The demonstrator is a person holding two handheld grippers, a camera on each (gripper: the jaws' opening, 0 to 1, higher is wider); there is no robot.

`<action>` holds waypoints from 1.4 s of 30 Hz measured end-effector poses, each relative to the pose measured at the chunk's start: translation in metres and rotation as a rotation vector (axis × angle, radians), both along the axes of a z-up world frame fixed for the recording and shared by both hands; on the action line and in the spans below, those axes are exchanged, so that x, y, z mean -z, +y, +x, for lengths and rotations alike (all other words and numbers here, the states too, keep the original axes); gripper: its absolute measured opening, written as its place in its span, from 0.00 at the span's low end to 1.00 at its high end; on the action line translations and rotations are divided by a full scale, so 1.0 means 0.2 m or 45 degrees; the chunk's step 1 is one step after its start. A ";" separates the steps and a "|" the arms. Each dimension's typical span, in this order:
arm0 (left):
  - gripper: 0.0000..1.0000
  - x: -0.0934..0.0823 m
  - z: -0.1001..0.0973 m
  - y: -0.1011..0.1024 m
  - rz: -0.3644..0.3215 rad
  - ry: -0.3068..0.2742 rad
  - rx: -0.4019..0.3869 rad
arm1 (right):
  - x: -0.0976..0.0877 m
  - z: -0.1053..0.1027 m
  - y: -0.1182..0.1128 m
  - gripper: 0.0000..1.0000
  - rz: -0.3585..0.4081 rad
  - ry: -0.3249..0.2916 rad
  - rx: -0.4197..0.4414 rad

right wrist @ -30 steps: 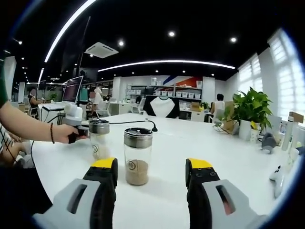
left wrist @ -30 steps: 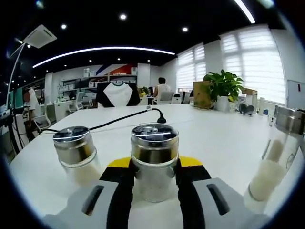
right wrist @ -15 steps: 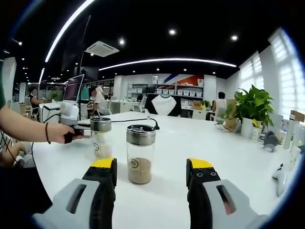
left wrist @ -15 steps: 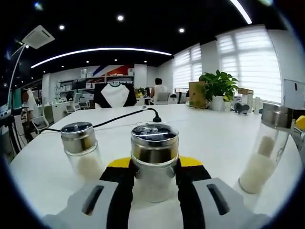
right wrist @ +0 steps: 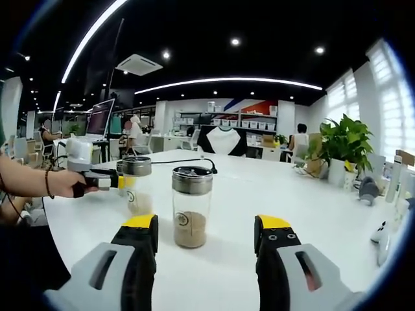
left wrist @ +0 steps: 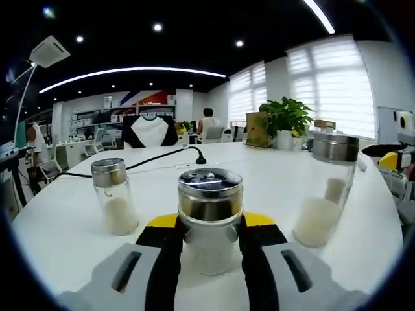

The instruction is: Rotate the seasoning bottle until the label or dispensing opening points toward the visible target arrow and the bottle remains upright within the marked orientation range

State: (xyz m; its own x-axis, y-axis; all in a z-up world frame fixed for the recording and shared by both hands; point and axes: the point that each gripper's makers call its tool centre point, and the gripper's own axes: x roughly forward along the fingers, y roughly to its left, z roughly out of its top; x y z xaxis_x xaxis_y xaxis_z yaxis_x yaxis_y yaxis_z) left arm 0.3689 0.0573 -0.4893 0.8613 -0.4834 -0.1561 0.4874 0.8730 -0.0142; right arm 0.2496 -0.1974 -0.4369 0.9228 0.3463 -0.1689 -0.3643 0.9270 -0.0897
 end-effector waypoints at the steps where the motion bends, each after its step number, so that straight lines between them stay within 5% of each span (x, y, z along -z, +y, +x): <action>1: 0.36 0.00 -0.02 0.00 0.002 0.001 0.009 | 0.00 0.00 0.00 0.60 -0.003 0.001 0.000; 15: 0.36 0.01 -0.23 0.03 0.007 0.010 0.031 | -0.01 -0.01 0.00 0.61 0.010 -0.005 0.001; 31: 0.36 0.00 -0.22 0.01 0.002 -0.001 0.055 | 0.01 -0.01 0.00 0.61 0.016 0.008 0.002; 42: 0.36 0.00 -0.22 -0.02 0.008 -0.012 0.202 | 0.02 -0.01 0.00 0.61 0.022 0.020 -0.002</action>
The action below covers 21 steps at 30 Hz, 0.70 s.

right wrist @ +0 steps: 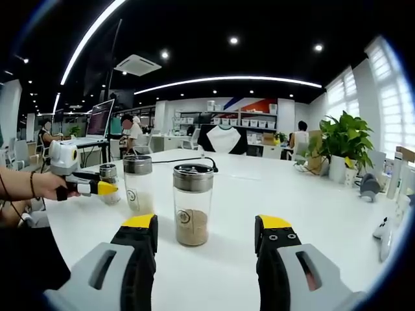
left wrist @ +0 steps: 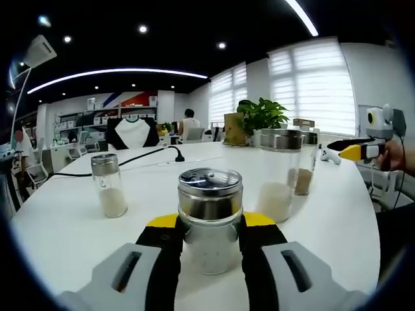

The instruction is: Rotate the seasoning bottle until the label or dispensing opening points toward the visible target arrow and the bottle remains upright within the marked orientation range

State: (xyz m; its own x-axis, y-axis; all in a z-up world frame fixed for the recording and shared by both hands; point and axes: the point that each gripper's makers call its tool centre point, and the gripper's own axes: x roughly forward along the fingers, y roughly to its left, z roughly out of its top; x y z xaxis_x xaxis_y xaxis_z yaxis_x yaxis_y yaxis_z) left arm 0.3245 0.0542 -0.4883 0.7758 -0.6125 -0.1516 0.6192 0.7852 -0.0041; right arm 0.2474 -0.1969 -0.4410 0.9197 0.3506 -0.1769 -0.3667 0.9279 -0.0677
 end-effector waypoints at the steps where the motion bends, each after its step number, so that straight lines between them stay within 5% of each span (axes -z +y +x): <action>1: 0.36 0.00 0.00 0.00 -0.002 -0.001 0.002 | 0.00 0.00 0.00 0.61 -0.001 0.001 -0.001; 21: 0.36 0.00 -0.03 -0.05 0.006 -0.011 0.327 | -0.01 0.02 0.00 0.60 0.002 -0.002 -0.002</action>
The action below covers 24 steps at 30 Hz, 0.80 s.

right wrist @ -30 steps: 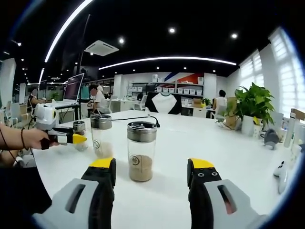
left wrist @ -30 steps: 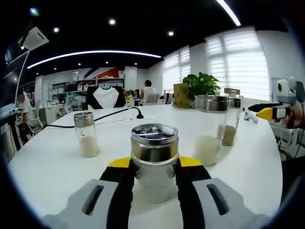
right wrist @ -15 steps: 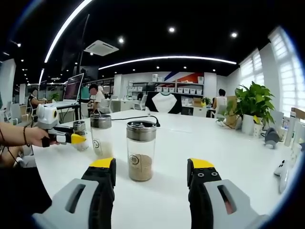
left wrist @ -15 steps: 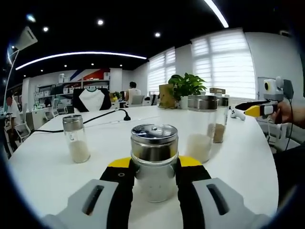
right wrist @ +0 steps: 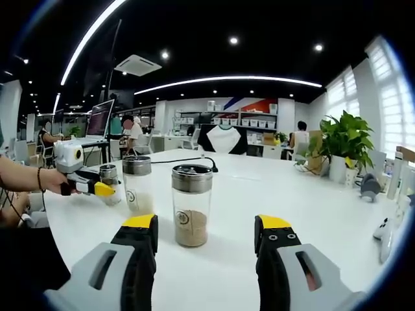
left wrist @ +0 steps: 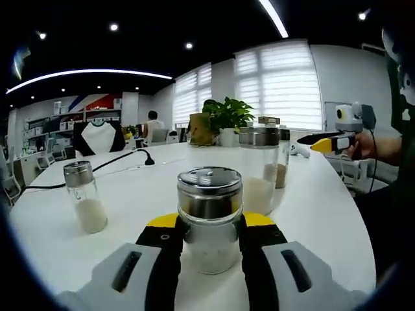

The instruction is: Rotate the seasoning bottle until the label or dispensing opening points toward the visible target arrow and the bottle remains upright within the marked orientation range

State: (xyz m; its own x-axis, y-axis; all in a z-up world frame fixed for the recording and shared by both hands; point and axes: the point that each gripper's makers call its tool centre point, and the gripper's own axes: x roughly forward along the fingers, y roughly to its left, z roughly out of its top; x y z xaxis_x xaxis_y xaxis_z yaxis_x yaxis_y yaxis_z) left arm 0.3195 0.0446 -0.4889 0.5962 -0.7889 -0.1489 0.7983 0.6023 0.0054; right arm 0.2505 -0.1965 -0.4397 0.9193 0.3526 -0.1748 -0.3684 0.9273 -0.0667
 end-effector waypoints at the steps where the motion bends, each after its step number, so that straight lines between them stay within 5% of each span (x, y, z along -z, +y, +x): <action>1: 0.36 0.00 0.00 0.00 0.000 0.000 0.013 | 0.00 0.00 0.00 0.60 -0.001 0.001 0.001; 19: 0.36 0.00 -0.02 -0.01 0.003 0.024 0.046 | -0.01 0.00 -0.03 0.60 -0.007 0.000 0.012; 24: 0.55 -0.05 -0.01 0.02 -0.065 0.001 -0.044 | -0.01 0.00 -0.02 0.60 -0.006 0.001 0.009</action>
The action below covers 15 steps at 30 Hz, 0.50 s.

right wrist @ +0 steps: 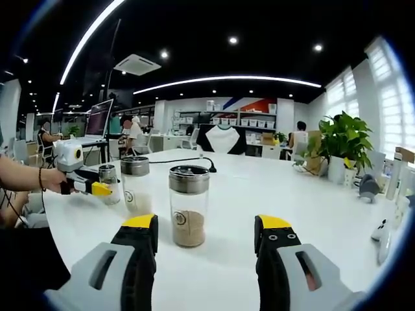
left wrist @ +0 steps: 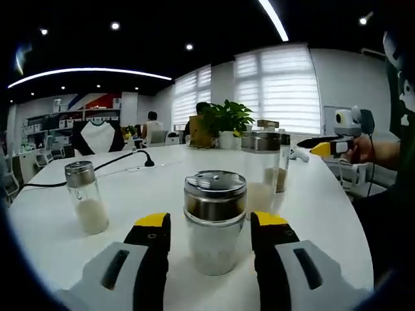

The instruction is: Rotate the seasoning bottle until the label or dispensing opening points toward the visible target arrow and the bottle remains upright within the marked orientation range

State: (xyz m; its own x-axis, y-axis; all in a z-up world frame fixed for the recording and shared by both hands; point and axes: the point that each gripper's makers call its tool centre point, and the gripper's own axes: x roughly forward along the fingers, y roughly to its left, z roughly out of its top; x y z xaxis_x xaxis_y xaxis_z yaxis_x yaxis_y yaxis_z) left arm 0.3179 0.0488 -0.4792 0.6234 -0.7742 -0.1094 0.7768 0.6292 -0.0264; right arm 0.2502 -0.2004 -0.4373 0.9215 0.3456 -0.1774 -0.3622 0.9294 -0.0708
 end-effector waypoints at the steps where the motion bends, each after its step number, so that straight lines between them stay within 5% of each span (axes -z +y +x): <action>1: 0.56 0.00 -0.01 0.01 0.003 0.004 -0.011 | 0.00 0.00 0.00 0.60 0.000 0.001 -0.001; 15: 0.58 0.01 -0.09 0.09 0.037 0.059 -0.294 | 0.02 -0.01 0.01 0.60 0.007 0.023 -0.008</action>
